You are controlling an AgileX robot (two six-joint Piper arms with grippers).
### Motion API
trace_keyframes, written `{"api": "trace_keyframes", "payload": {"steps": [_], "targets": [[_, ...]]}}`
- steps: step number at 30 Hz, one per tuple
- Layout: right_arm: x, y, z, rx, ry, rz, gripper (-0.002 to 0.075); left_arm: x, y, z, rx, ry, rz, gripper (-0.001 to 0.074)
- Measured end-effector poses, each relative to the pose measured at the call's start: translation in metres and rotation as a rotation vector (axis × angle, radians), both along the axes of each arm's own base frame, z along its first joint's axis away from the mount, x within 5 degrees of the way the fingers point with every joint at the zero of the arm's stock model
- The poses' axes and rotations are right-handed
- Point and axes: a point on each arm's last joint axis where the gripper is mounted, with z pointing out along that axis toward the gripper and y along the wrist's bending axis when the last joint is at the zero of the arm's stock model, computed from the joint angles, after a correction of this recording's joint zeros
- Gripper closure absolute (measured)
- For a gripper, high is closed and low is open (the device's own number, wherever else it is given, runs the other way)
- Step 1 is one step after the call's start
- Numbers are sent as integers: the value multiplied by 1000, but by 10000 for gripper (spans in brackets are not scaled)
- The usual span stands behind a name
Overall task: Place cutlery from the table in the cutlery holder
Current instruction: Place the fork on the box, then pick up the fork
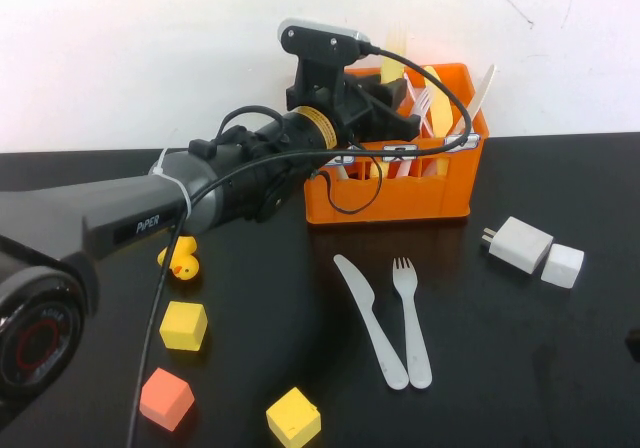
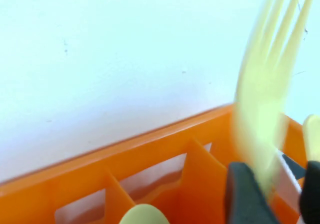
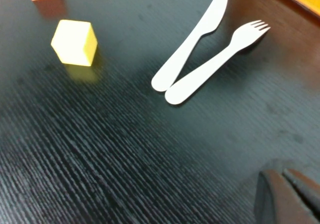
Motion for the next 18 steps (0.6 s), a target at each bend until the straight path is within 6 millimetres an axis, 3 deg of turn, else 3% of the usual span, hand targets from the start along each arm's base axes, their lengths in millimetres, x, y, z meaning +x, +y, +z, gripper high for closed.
{"api": "trace_keyframes", "payload": {"steps": [3,8,13,18], "targets": [[-1,0,0,2,4,6,728,0,0,1,-2,-6,-2,427],[-1,1,0,2,7,14,728,-4,2,17,-8,-43,-3,412],[-1,1,0,-6,-2,30,728,-21,15,71,9,-76,38,482],[-1,1,0,-14,-19,47,728,-56,44,137,50,-25,138,624]]}}
